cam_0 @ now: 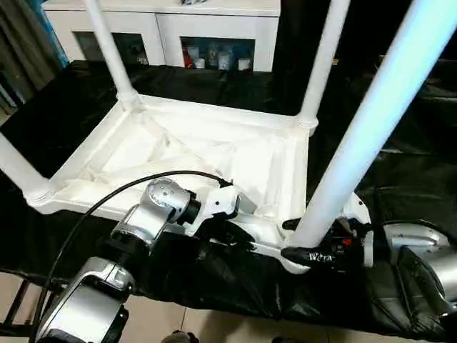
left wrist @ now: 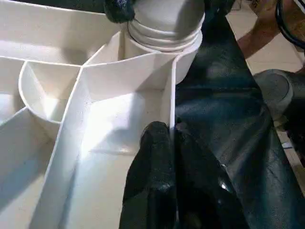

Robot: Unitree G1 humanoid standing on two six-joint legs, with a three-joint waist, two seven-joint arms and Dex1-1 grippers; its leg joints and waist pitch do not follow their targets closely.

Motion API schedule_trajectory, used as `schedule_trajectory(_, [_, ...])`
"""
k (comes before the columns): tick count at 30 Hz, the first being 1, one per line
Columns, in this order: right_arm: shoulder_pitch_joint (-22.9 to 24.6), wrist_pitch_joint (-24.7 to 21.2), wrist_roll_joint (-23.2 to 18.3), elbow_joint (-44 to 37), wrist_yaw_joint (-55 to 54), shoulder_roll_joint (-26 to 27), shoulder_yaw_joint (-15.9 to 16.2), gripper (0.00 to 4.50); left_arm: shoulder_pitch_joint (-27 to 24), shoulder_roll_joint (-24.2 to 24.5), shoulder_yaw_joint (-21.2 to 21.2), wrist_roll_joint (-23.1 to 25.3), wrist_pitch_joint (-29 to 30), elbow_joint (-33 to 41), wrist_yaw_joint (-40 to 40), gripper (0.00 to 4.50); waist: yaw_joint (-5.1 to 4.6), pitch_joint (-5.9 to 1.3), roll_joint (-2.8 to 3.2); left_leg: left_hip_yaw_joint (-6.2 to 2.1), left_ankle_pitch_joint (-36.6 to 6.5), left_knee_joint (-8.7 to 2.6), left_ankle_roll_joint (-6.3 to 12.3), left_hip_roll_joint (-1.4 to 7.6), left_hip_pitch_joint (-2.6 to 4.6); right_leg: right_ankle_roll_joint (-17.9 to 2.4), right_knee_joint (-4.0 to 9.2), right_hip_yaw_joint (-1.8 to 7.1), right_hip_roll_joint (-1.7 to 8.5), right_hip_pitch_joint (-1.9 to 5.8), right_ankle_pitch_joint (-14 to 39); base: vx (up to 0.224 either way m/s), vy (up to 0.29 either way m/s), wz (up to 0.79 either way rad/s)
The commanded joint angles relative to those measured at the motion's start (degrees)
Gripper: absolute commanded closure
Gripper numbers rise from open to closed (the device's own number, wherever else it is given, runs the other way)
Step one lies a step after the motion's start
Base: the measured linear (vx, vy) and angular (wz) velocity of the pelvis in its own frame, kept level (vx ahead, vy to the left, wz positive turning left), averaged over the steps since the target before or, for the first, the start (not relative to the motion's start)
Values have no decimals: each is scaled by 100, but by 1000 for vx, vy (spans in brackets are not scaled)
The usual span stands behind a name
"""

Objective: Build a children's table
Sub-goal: Rotate leg to tighten

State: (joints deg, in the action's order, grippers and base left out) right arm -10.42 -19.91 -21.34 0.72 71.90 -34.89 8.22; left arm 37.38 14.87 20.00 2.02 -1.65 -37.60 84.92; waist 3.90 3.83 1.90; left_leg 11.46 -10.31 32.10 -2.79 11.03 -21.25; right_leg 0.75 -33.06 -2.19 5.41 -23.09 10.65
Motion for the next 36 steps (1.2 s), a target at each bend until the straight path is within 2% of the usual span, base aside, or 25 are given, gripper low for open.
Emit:
schedule_trajectory(1, [77,-188,-37,-57,232,-4,282,194,8,-122,53,-133,6,-73,76,450,-17,-262,-152,-49,-968,-318,642,238,48,-1506,340,172,264,239,1001,0,0,0])
schedule_trajectory(7, [110,-259,-117,-121,164,57,268,220,-8,-123,26,-111,3,-110,-11,450,-24,-269,-153,-51,-966,-314,611,233,52,-1484,337,175,257,240,995,0,0,0])
schedule_trajectory(10, [199,-196,-149,-165,-175,274,123,224,12,-190,-34,-73,76,-182,-338,450,-23,-258,-146,-53,-1014,-321,599,231,47,-1476,348,173,261,235,1072,0,0,0])
schedule_trajectory(11, [289,-110,-101,-156,-590,490,7,228,24,-272,-86,-39,182,-216,-622,450,-31,-255,-148,-52,-1096,-329,562,232,51,-1438,362,177,260,220,1198,0,0,0])
schedule_trajectory(12, [289,-110,-101,-156,-590,490,7,230,24,-272,-86,-39,182,-216,-622,450,-32,-247,-148,-56,-1143,-340,523,232,56,-1412,378,179,266,214,1292,0,0,0])
schedule_trajectory(13, [376,47,8,-83,-1025,729,-87,232,28,-369,-114,30,289,-232,-937,450,-67,-243,-153,-74,-1266,-364,413,223,49,-1323,399,177,268,217,1565,0,0,0])
schedule_trajectory(14, [384,51,15,-80,-1057,746,-93,232,27,-378,-115,34,299,-231,-959,450,-78,-226,-151,-72,-1367,-372,378,225,56,-1296,425,184,271,194,1694,0,0,0])
schedule_trajectory(16, [492,130,158,-4,-1638,1059,-176,238,-4,-571,-134,97,470,-214,-1349,450,-125,-212,-165,-99,-1587,-402,254,214,58,-1139,468,181,275,194,2135,0,0,0])
schedule_trajectory(17, [518,147,192,16,-1784,1146,-191,238,-15,-639,-144,111,522,-209,-1471,450,-135,-206,-133,-103,-1637,-409,220,221,71,-1130,475,187,273,172,2167,0,0,0])
schedule_trajectory(18, [551,188,247,44,-1987,1275,-205,241,-29,-740,-153,131,604,-209,-1638,450,-175,-199,-155,-106,-1749,-416,176,211,67,-1092,495,186,265,169,2260,0,0,0])
schedule_trajectory(19, [554,203,280,71,-2099,1337,-216,243,-36,-783,-153,140,621,-212,-1703,450,-179,-206,-155,-114,-1776,-417,167,206,73,-1080,493,182,263,174,2276,0,0,0])
schedule_trajectory(20, [553,234,390,195,-2549,1637,-273,245,-57,-1002,-165,176,733,-251,-2047,450,-194,-204,-162,-116,-1791,-423,170,206,66,-1064,497,185,261,178,2274,0,0,0])
schedule_trajectory(21, [510,265,535,379,-3106,2005,-347,247,-77,-1255,-153,226,829,-315,-2422,450,-235,-187,-153,-115,-1925,-430,127,199,66,-1040,520,184,254,141,2340,0,0,0])
schedule_trajectory(22, [463,268,582,490,-3399,2231,-376,247,-88,-1406,-140,278,872,-360,-2676,450,-254,-193,-160,-119,-1936,-432,92,194,63,-991,522,186,257,138,2429,0,0,0])
schedule_trajectory(23, [452,267,586,510,-3448,2271,-380,248,-88,-1432,-137,290,876,-369,-2722,450,-260,-188,-159,-125,-1979,-437,82,191,66,-956,538,183,261,132,2534,0,0,0])
schedule_trajectory(26, [206,372,771,915,-4184,2769,-427,249,-105,-1699,-19,497,869,-485,-3194,450,-291,-167,-153,-148,-2205,-449,66,174,91,-738,605,178,259,96,3070,0,0,0])
schedule_trajectory(28, [136,397,848,1014,-4387,2907,-431,249,-113,-1760,0,539,873,-495,-3280,450,-303,-158,-145,-162,-2349,-451,46,169,120,-609,651,181,268,71,3345,0,0,0])
schedule_trajectory(30, [52,535,1000,1089,-4536,3035,-357,249,-130,-1766,6,549,854,-442,-3198,450,-366,-121,-157,-201,-2769,-479,-21,144,152,-424,711,132,259,50,3821,0,0,0])
schedule_trajectory(31, [48,555,1006,1090,-4532,3037,-352,249,-132,-1756,6,546,851,-434,-3179,450,-382,-130,-146,-216,-2829,-486,-33,143,163,-386,720,124,261,54,3879,0,0,0])
schedule_trajectory(32, [39,613,1025,1092,-4521,3044,-339,215,-139,-1725,7,540,841,-410,-3125,450,-395,-138,-138,-229,-2845,-499,-33,149,168,-368,733,116,270,66,3871,0,0,0])
schedule_trajectory(33, [38,785,1073,1082,-4416,3023,-349,194,-157,-1624,12,534,757,-364,-3008,450,-411,-155,-142,-245,-2737,-538,1,171,122,-393,710,120,270,111,3558,0,0,0])
schedule_trajectory(36, [57,812,976,1039,-4239,2943,-441,174,-176,-1532,-7,506,703,-333,-2875,450,-407,-160,-147,-222,-2685,-541,34,183,124,-547,682,154,256,96,3186,0,0,0])
